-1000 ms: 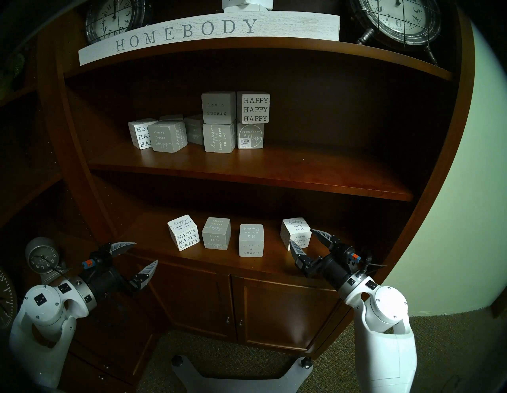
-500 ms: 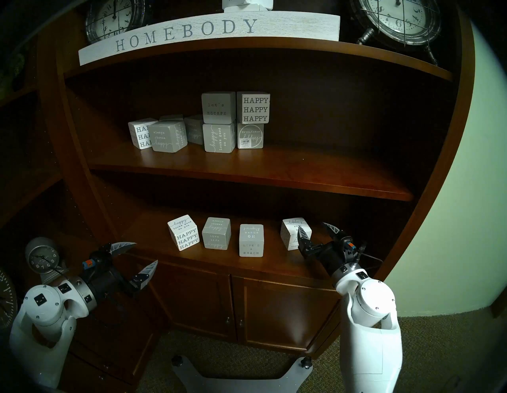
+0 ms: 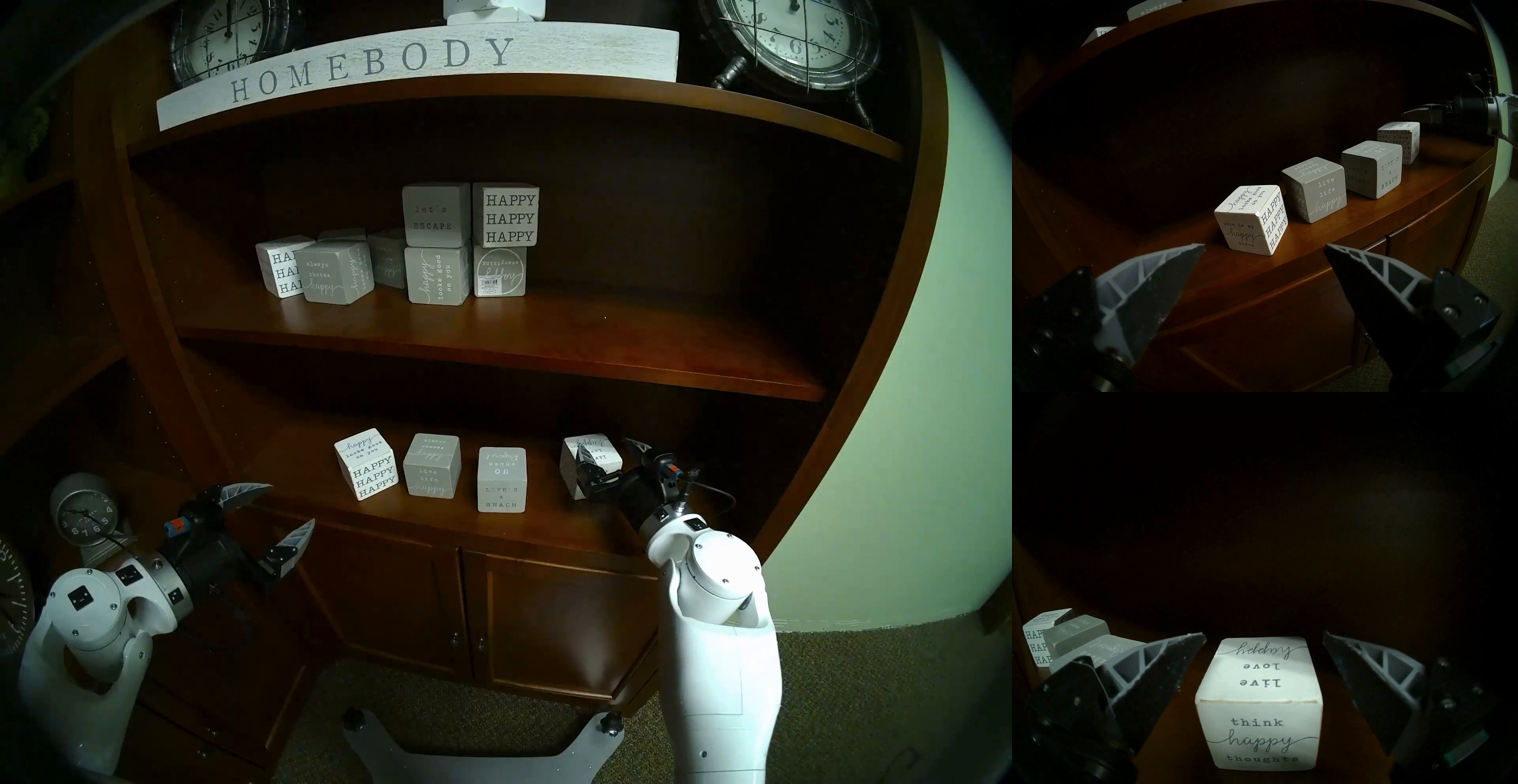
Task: Stack four cubes vertically into two groups
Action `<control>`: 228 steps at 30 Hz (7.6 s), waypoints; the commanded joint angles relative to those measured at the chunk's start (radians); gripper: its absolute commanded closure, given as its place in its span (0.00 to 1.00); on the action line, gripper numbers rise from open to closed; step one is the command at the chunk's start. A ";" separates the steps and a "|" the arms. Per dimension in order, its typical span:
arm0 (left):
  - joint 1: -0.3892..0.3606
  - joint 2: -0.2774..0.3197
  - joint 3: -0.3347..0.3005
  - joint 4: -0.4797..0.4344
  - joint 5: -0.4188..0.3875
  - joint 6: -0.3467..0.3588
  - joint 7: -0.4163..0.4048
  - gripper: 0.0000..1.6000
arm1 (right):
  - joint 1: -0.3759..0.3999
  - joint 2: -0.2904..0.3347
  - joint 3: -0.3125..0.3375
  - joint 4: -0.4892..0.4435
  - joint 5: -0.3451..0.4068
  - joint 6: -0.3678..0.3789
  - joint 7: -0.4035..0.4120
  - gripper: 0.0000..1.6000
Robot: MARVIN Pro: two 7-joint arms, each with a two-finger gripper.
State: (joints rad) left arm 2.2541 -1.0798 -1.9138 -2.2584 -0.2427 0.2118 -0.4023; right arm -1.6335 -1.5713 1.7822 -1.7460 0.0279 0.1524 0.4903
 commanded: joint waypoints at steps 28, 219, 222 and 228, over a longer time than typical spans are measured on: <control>-0.001 0.002 0.000 -0.015 0.002 -0.001 0.001 0.00 | 0.066 0.003 -0.043 0.087 -0.081 0.034 -0.038 0.00; -0.001 0.002 0.000 -0.015 0.001 -0.001 0.001 0.00 | 0.157 0.128 -0.076 0.053 0.065 0.042 0.592 0.00; -0.001 0.002 0.000 -0.015 0.001 -0.001 0.001 0.00 | 0.164 0.125 -0.075 0.063 0.061 0.040 0.588 0.00; -0.001 0.002 0.000 -0.015 0.001 -0.001 0.001 0.00 | 0.187 0.119 -0.078 0.089 0.055 0.031 0.576 0.00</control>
State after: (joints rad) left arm 2.2548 -1.0795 -1.9134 -2.2577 -0.2438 0.2118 -0.4010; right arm -1.4858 -1.4384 1.7098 -1.6657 0.0821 0.1942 1.0789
